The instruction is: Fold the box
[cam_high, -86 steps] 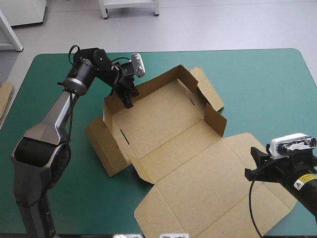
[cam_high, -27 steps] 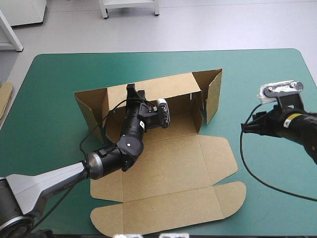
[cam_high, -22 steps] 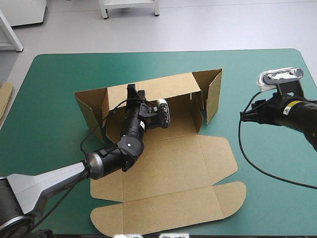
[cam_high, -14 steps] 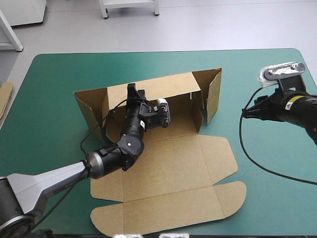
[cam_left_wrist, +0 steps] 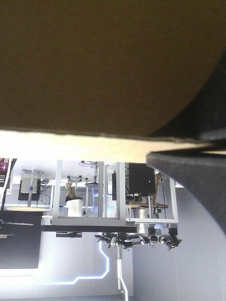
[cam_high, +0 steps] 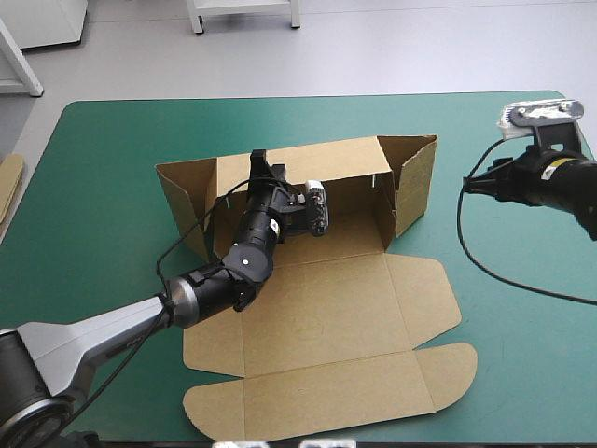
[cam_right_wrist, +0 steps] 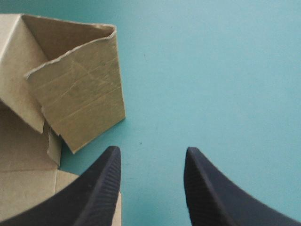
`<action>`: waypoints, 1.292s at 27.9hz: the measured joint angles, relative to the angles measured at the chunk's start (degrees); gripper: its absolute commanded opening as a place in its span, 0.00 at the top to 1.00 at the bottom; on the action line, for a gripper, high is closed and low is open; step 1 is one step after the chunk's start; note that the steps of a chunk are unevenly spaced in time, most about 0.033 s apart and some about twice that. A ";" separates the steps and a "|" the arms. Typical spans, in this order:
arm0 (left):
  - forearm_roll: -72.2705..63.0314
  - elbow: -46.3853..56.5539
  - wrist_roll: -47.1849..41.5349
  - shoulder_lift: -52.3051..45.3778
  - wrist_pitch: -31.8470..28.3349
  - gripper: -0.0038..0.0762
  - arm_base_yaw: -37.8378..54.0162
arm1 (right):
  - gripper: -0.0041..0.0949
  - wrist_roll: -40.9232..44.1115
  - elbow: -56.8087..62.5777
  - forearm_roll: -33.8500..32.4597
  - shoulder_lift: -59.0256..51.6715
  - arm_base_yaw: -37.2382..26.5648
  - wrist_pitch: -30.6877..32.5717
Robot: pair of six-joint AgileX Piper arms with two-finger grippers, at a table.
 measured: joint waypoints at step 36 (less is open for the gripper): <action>0.04 -0.11 -2.11 0.00 -0.48 0.96 0.11 | 0.61 -9.86 -49.13 15.96 47.34 0.24 12.73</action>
